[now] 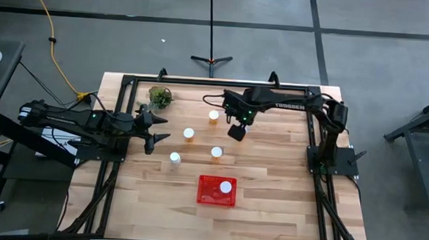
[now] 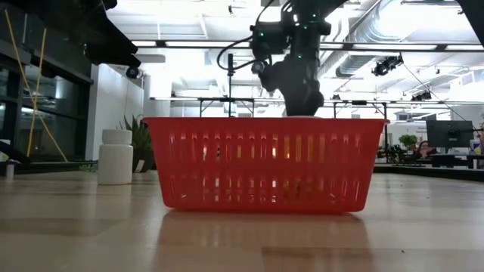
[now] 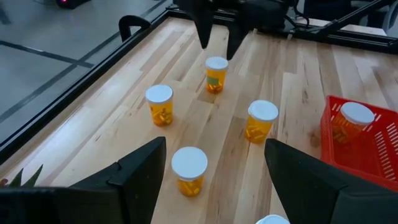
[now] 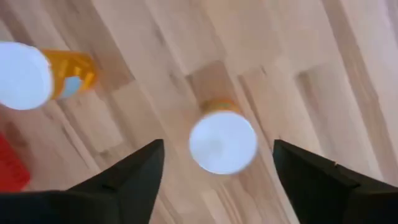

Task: Pick and place pill bottles into a basket
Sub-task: Put the orange pill bottle into the red bin

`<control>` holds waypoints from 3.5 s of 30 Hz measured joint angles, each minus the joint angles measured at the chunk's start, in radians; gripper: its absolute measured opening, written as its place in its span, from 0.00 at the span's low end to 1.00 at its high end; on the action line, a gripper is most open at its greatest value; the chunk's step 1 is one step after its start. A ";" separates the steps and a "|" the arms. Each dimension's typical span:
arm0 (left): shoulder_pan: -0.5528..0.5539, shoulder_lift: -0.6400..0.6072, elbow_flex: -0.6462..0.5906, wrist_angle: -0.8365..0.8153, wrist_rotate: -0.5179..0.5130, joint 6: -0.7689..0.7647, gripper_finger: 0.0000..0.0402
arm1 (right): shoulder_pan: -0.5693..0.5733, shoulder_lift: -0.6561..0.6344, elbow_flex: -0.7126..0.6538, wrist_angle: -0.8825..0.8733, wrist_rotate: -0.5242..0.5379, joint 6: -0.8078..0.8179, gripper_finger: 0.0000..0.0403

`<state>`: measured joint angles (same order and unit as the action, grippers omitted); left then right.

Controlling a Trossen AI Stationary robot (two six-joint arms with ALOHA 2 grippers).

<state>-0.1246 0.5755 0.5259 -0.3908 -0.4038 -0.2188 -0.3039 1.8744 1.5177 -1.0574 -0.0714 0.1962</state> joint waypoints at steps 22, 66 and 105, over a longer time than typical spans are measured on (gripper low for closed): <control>0.000 0.000 0.000 0.000 -0.001 -0.022 0.77 | -0.017 0.060 -0.029 0.038 0.021 -0.015 0.81; 0.000 0.000 0.000 -0.001 -0.033 -0.030 0.77 | 0.045 0.117 -0.029 0.022 -0.050 0.036 0.49; 0.000 0.003 0.000 0.027 -0.128 0.120 0.77 | 0.519 0.128 0.364 -0.060 0.084 0.511 0.56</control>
<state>-0.1246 0.5789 0.5255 -0.3643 -0.5321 -0.0984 0.2153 2.0020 1.8820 -1.1169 0.0124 0.7068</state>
